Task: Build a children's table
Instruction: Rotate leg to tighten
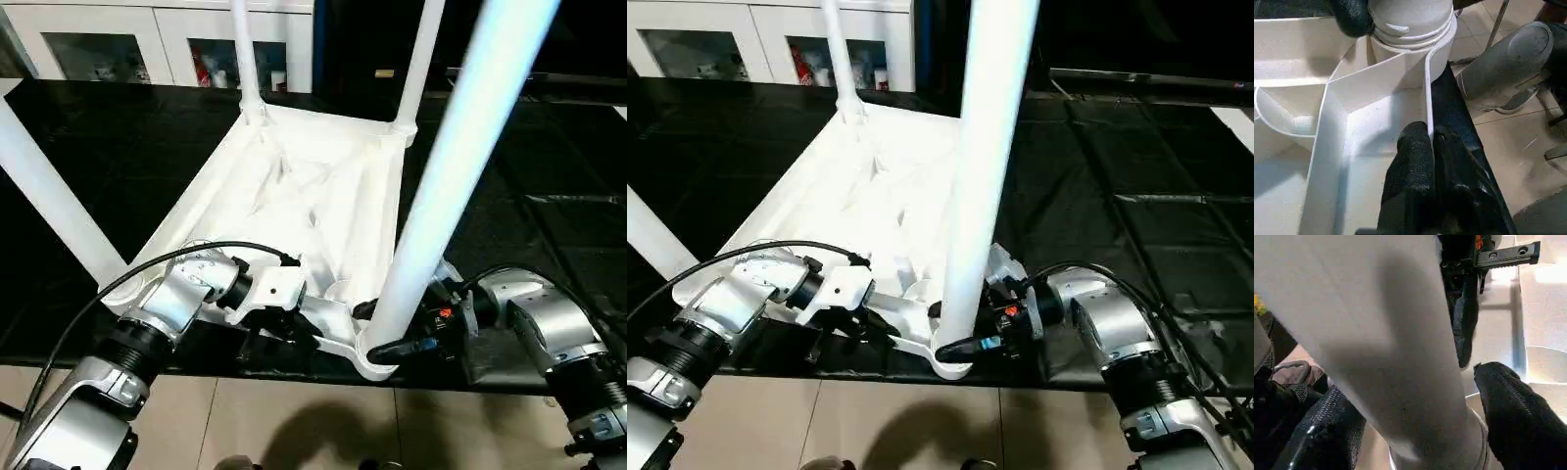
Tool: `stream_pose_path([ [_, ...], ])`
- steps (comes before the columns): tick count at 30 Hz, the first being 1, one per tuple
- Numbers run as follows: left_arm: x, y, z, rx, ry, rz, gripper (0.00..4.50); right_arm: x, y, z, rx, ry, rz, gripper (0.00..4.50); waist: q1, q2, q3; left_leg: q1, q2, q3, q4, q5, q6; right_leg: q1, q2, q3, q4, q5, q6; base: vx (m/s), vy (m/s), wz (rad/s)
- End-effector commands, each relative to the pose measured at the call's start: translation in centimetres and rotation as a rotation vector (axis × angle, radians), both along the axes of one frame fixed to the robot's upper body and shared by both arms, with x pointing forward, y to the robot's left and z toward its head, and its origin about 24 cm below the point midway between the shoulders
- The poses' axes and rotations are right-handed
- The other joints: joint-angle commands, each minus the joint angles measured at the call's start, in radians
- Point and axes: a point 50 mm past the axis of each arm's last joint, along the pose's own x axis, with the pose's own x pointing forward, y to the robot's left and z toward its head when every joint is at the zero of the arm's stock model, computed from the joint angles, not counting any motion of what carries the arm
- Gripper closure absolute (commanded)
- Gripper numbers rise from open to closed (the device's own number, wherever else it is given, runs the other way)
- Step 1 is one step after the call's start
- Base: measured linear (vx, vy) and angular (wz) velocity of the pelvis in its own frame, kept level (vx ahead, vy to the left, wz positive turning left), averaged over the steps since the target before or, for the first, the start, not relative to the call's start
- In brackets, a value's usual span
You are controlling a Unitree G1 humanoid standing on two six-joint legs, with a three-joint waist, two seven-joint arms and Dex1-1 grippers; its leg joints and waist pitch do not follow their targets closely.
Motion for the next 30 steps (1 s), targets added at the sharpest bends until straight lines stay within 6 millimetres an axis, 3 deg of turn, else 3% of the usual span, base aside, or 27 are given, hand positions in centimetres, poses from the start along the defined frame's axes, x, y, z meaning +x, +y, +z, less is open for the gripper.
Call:
stream_pose_path([
  [1, -1.4, -0.3, -1.7, 0.09, 0.07, -0.101, 4.5, 0.0, -0.1, 0.5, 0.001, -0.003, 0.019, 1.44, -0.002, -0.009, -0.07, -0.002, 0.024, 0.006, -0.055, -0.141, 0.106, 0.066, -0.049, 0.049, -0.046, -0.194, -0.254, 0.0, 0.0, 0.0],
  [7, -1.3, -0.2, -1.8, 0.088, 0.081, -0.08, 4.5, -0.4, -0.1, 0.5, 0.009, 0.02, 0.025, 1.96, -0.001, -0.008, -0.069, -0.002, 0.024, 0.005, -0.055, -0.138, 0.098, 0.065, -0.048, 0.049, -0.045, -0.194, -0.246, 0.0, 0.0, 0.0],
  [12, -1.0, -0.3, -1.8, 0.069, 0.116, -0.013, 4.5, -0.4, 0.1, 0.4, 0.038, 0.022, -0.022, 2.12, -0.002, -0.009, -0.066, -0.001, 0.024, 0.005, -0.057, -0.152, 0.093, 0.064, -0.049, 0.049, -0.05, -0.228, -0.241, 0.0, 0.0, 0.0],
  [16, 0.0, -1.3, -1.6, 0.019, 0.121, 0.113, 4.5, 0.2, 0.6, 0.0, 0.051, -0.008, -0.16, 2.17, -0.006, -0.011, -0.06, -0.001, 0.022, 0.005, -0.061, -0.185, 0.076, 0.061, -0.05, 0.049, -0.062, -0.33, -0.207, 0.0, 0.0, 0.0],
  [17, 0.8, -1.9, -1.4, -0.012, 0.111, 0.19, 4.5, 0.8, 1.2, -0.2, 0.075, -0.015, -0.267, 2.18, -0.011, -0.012, -0.055, 0.0, 0.019, 0.003, -0.063, -0.212, 0.065, 0.06, -0.05, 0.047, -0.073, -0.408, -0.18, 0.0, 0.0, 0.0],
  [19, 1.4, -2.5, -1.3, -0.038, 0.108, 0.252, 4.5, 1.3, 1.7, -0.5, 0.082, -0.01, -0.36, 2.26, -0.014, -0.013, -0.051, 0.004, 0.014, 0.003, -0.064, -0.23, 0.055, 0.055, -0.05, 0.046, -0.082, -0.464, -0.161, -0.03, -0.003, -0.02],
  [21, 2.2, -3.5, -1.2, -0.067, 0.102, 0.343, 4.5, 2.1, 2.5, -1.1, 0.064, -0.015, -0.497, 2.28, -0.026, -0.017, -0.048, -0.005, 0.005, -0.005, -0.066, -0.241, 0.031, 0.06, -0.051, 0.037, -0.094, -0.576, -0.1, -0.06, -0.003, -0.07],
  [23, 3.1, -4.6, -1.1, -0.087, 0.1, 0.465, 4.5, 3.1, 3.8, -1.5, 0.051, -0.025, -0.645, 2.3, -0.041, -0.015, -0.046, -0.004, 0.0, -0.009, -0.065, -0.256, 0.018, 0.056, -0.05, 0.03, -0.105, -0.637, -0.069, -0.054, 0.004, -0.09],
  [25, 3.6, -5.1, -1.1, -0.096, 0.098, 0.542, 4.5, 3.7, 4.7, -1.7, 0.033, -0.035, -0.736, 2.33, -0.058, -0.018, -0.044, -0.01, -0.008, -0.015, -0.062, -0.278, 0.021, 0.058, -0.049, 0.018, -0.119, -0.694, -0.031, 0.0, 0.0, 0.0],
  [28, 4.1, -5.6, -0.9, -0.112, 0.094, 0.613, 4.5, 4.5, 5.4, -1.8, 0.016, -0.04, -0.843, 2.37, -0.071, -0.011, -0.044, -0.01, -0.008, -0.019, -0.061, -0.294, 0.027, 0.057, -0.049, 0.008, -0.127, -0.704, -0.019, 0.0, 0.0, 0.0],
  [29, 4.4, -5.8, -0.8, -0.122, 0.091, 0.647, 4.5, 4.9, 5.8, -1.8, 0.006, -0.044, -0.905, 2.39, -0.079, -0.004, -0.044, -0.012, -0.004, -0.025, -0.066, -0.319, 0.03, 0.064, -0.049, -0.005, -0.133, -0.675, -0.019, 0.0, 0.0, 0.0],
  [30, 4.7, -6.1, -0.7, -0.133, 0.08, 0.689, 4.5, 5.3, 6.3, -1.7, 0.0, -0.054, -0.968, 2.39, -0.082, 0.0, -0.044, -0.007, -0.002, -0.026, -0.067, -0.333, 0.031, 0.06, -0.049, -0.008, -0.137, -0.664, -0.025, 0.0, 0.0, 0.0],
])
